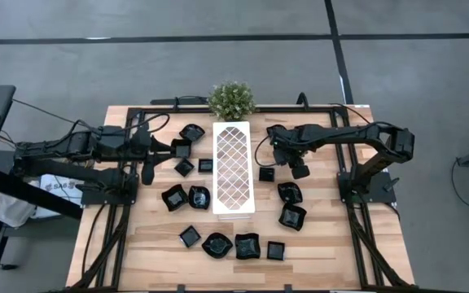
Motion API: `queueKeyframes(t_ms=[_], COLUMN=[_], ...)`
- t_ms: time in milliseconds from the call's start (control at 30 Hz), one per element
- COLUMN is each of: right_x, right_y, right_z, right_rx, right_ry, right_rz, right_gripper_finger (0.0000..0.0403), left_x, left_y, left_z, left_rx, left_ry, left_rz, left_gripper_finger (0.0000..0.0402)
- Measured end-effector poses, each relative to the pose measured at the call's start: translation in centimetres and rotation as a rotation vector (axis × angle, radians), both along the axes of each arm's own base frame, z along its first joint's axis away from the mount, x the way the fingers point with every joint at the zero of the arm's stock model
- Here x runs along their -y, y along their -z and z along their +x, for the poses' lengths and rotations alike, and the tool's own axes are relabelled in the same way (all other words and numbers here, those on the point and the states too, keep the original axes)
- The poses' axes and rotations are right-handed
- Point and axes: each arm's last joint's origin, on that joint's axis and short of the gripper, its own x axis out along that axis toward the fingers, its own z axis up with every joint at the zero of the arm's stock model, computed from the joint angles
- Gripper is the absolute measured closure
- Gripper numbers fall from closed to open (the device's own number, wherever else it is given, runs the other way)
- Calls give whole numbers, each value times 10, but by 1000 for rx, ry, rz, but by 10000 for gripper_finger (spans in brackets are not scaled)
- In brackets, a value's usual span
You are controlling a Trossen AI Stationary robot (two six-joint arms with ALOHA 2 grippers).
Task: Pick & Place Mini shaped plates
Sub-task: Put the distorted square plate on the shelf
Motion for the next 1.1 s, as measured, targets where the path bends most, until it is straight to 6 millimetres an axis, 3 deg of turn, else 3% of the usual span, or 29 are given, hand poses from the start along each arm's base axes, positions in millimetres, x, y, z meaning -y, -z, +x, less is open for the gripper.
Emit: queueKeyframes(t_ms=[567, 933, 1100], right_x=[2, 2, 2], right_y=[17, 15, 15], right_z=[6, 5, 5], right_rx=[-58, -55, -58], right_ry=[19, 46, 54], right_rz=[23, 24, 16], right_gripper_finger=[279, 286, 312], left_x=[0, 0, 0], left_y=[0, -1, -1], left_z=[0, 0, 0], left_rx=[5, 7, 7], left_ry=[-1, -1, -1], left_rz=[-1, -1, -1], left_gripper_finger=[307, 307, 307])
